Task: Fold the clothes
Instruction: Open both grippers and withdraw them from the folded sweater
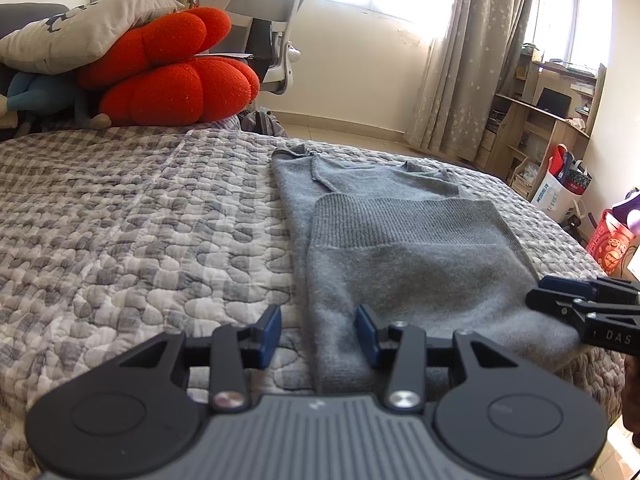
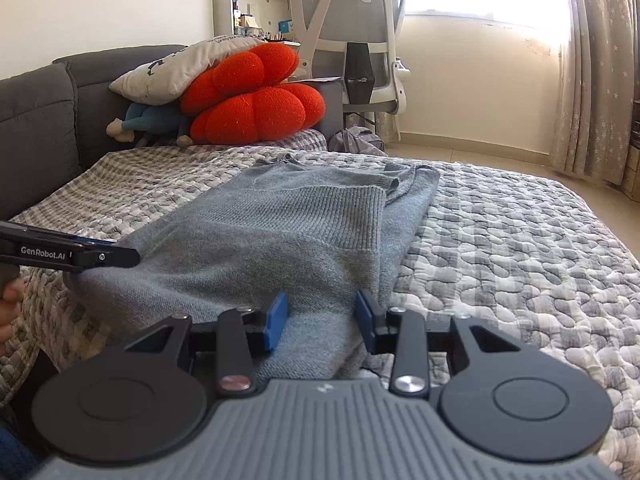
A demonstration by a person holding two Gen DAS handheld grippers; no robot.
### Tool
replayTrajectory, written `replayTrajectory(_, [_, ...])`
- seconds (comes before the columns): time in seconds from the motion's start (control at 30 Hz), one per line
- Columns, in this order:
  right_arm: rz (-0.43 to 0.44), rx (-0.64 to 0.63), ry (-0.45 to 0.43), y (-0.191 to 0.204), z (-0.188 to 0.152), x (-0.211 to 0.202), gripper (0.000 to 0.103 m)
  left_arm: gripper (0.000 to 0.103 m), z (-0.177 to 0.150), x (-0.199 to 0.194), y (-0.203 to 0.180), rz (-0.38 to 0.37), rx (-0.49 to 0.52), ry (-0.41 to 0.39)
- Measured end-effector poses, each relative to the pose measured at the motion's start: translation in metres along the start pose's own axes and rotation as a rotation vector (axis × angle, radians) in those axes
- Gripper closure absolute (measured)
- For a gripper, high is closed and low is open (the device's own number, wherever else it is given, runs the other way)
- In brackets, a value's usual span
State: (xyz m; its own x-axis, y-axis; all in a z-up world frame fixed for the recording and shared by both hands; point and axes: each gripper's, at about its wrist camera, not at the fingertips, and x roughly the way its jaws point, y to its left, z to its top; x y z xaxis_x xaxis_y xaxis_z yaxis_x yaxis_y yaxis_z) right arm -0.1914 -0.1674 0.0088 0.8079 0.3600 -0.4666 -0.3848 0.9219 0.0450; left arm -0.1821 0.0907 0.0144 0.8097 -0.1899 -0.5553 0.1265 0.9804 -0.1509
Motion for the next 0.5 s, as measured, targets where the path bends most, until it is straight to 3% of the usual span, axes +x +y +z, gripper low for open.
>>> replayTrajectory(0.03, [-0.017,0.007,0.011,-0.004,-0.001,-0.002,0.06,0.06,0.0,-0.003,0.001,0.004,0.005,0.001])
replayTrajectory(0.23, [0.0,0.091,0.016,-0.031,-0.005,-0.024,0.059,0.059,0.002,-0.027,0.015,0.018,0.034,0.001])
replayTrajectory(0.5, [-0.051,-0.032,0.005,-0.031,-0.016,-0.055,0.055,0.059,-0.001,-0.061,0.024,0.035,0.133,-0.017])
